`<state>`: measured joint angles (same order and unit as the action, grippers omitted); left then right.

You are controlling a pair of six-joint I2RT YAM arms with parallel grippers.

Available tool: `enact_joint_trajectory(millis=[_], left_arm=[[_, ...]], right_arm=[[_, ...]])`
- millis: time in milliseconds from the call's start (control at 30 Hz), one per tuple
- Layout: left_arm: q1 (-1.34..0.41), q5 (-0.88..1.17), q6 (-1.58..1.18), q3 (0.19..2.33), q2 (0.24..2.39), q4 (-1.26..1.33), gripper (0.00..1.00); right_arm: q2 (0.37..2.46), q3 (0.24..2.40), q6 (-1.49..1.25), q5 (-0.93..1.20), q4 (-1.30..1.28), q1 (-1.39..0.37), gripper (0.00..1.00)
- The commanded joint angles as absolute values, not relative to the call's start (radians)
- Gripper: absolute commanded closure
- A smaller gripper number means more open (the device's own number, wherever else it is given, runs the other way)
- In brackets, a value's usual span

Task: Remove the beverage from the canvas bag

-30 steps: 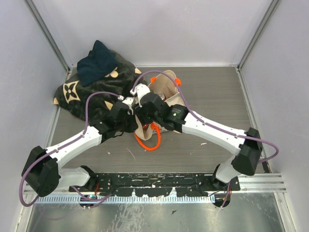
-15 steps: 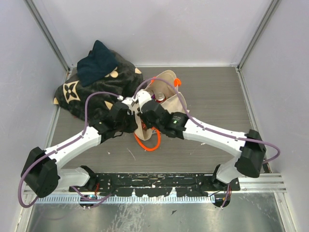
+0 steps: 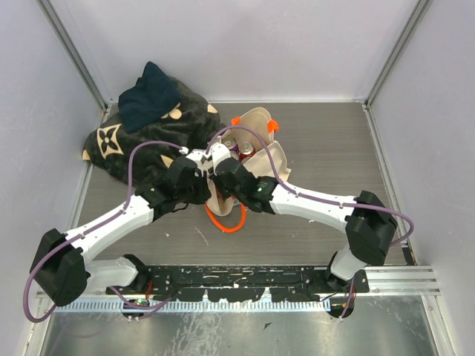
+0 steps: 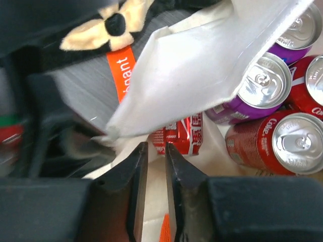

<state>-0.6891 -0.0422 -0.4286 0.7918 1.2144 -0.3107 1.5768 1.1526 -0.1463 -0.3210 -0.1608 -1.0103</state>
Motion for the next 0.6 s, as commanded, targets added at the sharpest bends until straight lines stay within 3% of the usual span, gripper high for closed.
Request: enact_joint_trajectory(millis=[0, 200, 367, 567], left_arm=[[-0.699, -0.044, -0.443, 0.798, 1.189, -0.393, 0.79], [-0.699, -0.056, -0.448, 0.796, 1.165, -0.41, 0.78], [-0.7, -0.06, -0.449, 0.798, 1.141, -0.421, 0.77], [-0.7, -0.059, -0.449, 0.799, 1.134, -0.423, 0.77]], right_arm=[[1.635, 1.164, -0.183, -0.247, -0.051, -0.949, 0.68], [1.689, 1.129, -0.218, -0.169, -0.05, -0.89, 0.51], [1.698, 1.09, -0.23, -0.162, -0.055, -0.884, 0.24], [1.723, 1.1, -0.243, -0.163, -0.115, -0.882, 0.13]])
